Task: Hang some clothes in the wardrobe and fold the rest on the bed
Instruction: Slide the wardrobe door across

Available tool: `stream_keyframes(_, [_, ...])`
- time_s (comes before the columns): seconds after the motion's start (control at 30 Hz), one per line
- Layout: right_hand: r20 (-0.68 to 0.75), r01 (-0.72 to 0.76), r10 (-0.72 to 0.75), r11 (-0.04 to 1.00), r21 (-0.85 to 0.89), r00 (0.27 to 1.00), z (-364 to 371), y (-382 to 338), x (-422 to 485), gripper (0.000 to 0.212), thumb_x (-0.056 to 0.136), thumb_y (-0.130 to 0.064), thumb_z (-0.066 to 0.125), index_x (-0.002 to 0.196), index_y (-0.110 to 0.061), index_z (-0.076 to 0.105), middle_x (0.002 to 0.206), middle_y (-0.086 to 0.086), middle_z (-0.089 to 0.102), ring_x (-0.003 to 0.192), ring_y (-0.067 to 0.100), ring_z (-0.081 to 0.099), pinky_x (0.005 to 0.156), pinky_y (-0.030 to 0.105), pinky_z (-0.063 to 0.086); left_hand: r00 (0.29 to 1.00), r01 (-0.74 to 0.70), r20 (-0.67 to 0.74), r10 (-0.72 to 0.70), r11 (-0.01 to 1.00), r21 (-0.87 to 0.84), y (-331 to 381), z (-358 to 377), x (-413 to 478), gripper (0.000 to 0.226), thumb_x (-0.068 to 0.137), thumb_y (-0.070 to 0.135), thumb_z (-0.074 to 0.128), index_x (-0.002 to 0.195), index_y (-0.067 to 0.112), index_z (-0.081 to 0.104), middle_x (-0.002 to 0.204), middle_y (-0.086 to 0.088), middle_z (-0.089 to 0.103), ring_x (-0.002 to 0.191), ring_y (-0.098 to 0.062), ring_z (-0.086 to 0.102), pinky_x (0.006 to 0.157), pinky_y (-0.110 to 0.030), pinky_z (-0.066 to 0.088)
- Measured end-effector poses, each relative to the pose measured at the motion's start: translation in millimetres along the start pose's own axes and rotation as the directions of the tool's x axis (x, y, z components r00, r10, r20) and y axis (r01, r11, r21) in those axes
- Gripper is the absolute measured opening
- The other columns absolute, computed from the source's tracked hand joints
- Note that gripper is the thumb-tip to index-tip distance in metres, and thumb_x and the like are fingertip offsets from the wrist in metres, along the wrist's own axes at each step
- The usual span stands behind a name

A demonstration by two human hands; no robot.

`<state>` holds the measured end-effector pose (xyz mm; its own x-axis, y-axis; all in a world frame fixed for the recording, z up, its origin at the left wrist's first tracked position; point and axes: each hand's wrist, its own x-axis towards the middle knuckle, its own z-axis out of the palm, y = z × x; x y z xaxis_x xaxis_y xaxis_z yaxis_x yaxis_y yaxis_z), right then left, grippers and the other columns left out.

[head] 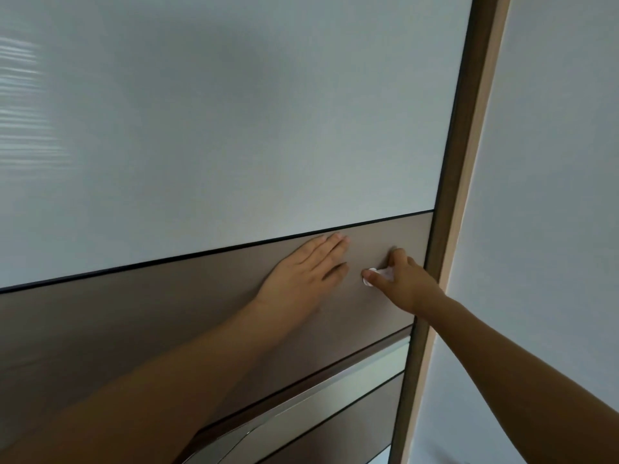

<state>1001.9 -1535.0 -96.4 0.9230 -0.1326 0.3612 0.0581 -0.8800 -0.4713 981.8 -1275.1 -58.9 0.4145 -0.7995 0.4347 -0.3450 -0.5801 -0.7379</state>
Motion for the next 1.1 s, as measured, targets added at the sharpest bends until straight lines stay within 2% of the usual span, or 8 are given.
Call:
stream_keyframes(0.17, [0.047, -0.013, 0.007, 0.993, 0.119, 0.999, 13, -38, -23, 0.092, 0.079, -0.082, 0.055, 0.143, -0.021, 0.030, 0.142, 0.009, 0.049, 0.114, 0.027, 0.057, 0.090, 0.038, 0.053, 0.999, 0.008, 0.051, -0.006, 1.000, -0.026, -18, -10, -41, 0.078, 0.083, 0.044, 0.069, 0.151, 0.020, 0.042, 0.166, -0.020, 0.008, 0.154, -0.035, 0.009, 0.122, -0.043, -0.007])
stream_keyframes(0.33, [0.069, 0.019, -0.024, 0.997, 0.073, 0.997, 22, -80, -49, 0.084, 0.087, -0.076, 0.052, 0.147, -0.023, 0.024, 0.142, 0.009, 0.051, 0.118, 0.029, 0.059, 0.091, 0.042, 0.054, 0.998, 0.042, 0.049, -0.040, 0.998, -0.037, -41, -26, -94, 0.091, 0.067, 0.050, 0.084, 0.146, 0.022, 0.051, 0.165, -0.018, 0.019, 0.153, -0.033, 0.019, 0.124, -0.042, 0.007])
stream_keyframes(0.47, [-0.145, 0.011, -0.015, 0.999, -0.033, 0.989, 13, -110, -58, 0.064, 0.097, -0.069, 0.034, 0.136, -0.019, 0.035, 0.128, 0.013, 0.056, 0.097, 0.031, 0.061, 0.074, 0.041, 0.051, 0.996, 0.063, 0.064, -0.061, 0.997, -0.039, -59, -36, -139, 0.094, 0.063, 0.047, 0.087, 0.146, 0.023, 0.051, 0.164, -0.017, 0.023, 0.152, -0.033, 0.023, 0.124, -0.046, 0.020])
stream_keyframes(0.63, [-0.313, -0.009, 0.026, 0.998, 0.055, 0.949, -3, -147, -50, 0.063, 0.107, -0.052, 0.026, 0.156, -0.013, 0.020, 0.148, 0.021, 0.042, 0.120, 0.043, 0.056, 0.089, 0.050, 0.049, 0.989, 0.094, 0.119, -0.089, 0.995, -0.037, -83, -48, -197, 0.098, 0.065, 0.048, 0.086, 0.151, 0.023, 0.045, 0.165, -0.017, 0.018, 0.153, -0.034, 0.018, 0.121, -0.049, 0.027])
stream_keyframes(0.77, [-0.340, 0.091, -0.057, 0.992, 0.086, 0.939, 7, -171, -47, 0.050, 0.110, -0.041, 0.024, 0.143, -0.008, 0.039, 0.117, 0.023, 0.063, 0.093, 0.039, 0.063, 0.074, 0.043, 0.049, 0.983, 0.156, 0.111, -0.146, 0.984, -0.081, -97, -61, -242, 0.075, 0.077, 0.046, 0.076, 0.145, 0.024, 0.053, 0.164, -0.015, 0.024, 0.153, -0.033, 0.021, 0.123, -0.048, 0.022])
stream_keyframes(0.87, [-0.342, 0.206, -0.137, 0.963, 0.174, 0.930, 20, -187, -53, 0.042, 0.110, -0.038, 0.026, 0.118, -0.007, 0.053, 0.091, 0.012, 0.066, 0.074, 0.028, 0.059, 0.064, 0.035, 0.042, 0.957, 0.291, 0.034, -0.289, 0.951, -0.104, -99, -66, -267, 0.051, 0.086, 0.041, 0.068, 0.132, 0.021, 0.064, 0.154, -0.013, 0.044, 0.143, -0.034, 0.039, 0.116, -0.047, 0.029])
stream_keyframes(0.93, [-0.323, 0.279, -0.198, 0.933, 0.228, 0.926, 29, -201, -61, 0.036, 0.110, -0.034, 0.029, 0.102, -0.009, 0.054, 0.083, 0.008, 0.062, 0.072, 0.026, 0.059, 0.060, 0.032, 0.038, 0.914, 0.400, -0.016, -0.405, 0.909, -0.114, -98, -69, -276, 0.045, 0.089, 0.039, 0.064, 0.128, 0.018, 0.066, 0.143, -0.016, 0.053, 0.132, -0.037, 0.048, 0.106, -0.049, 0.037])
stream_keyframes(1.1, [-0.221, 0.388, -0.336, 0.883, 0.264, 0.916, 47, -243, -79, 0.026, 0.110, -0.033, 0.031, 0.096, -0.015, 0.044, 0.072, 0.003, 0.053, 0.059, 0.016, 0.050, 0.049, 0.029, 0.029, 0.814, 0.566, -0.076, -0.575, 0.817, -0.110, -95, -78, -287, 0.049, 0.091, 0.041, 0.061, 0.132, 0.013, 0.065, 0.134, -0.019, 0.056, 0.124, -0.038, 0.053, 0.102, -0.048, 0.038])
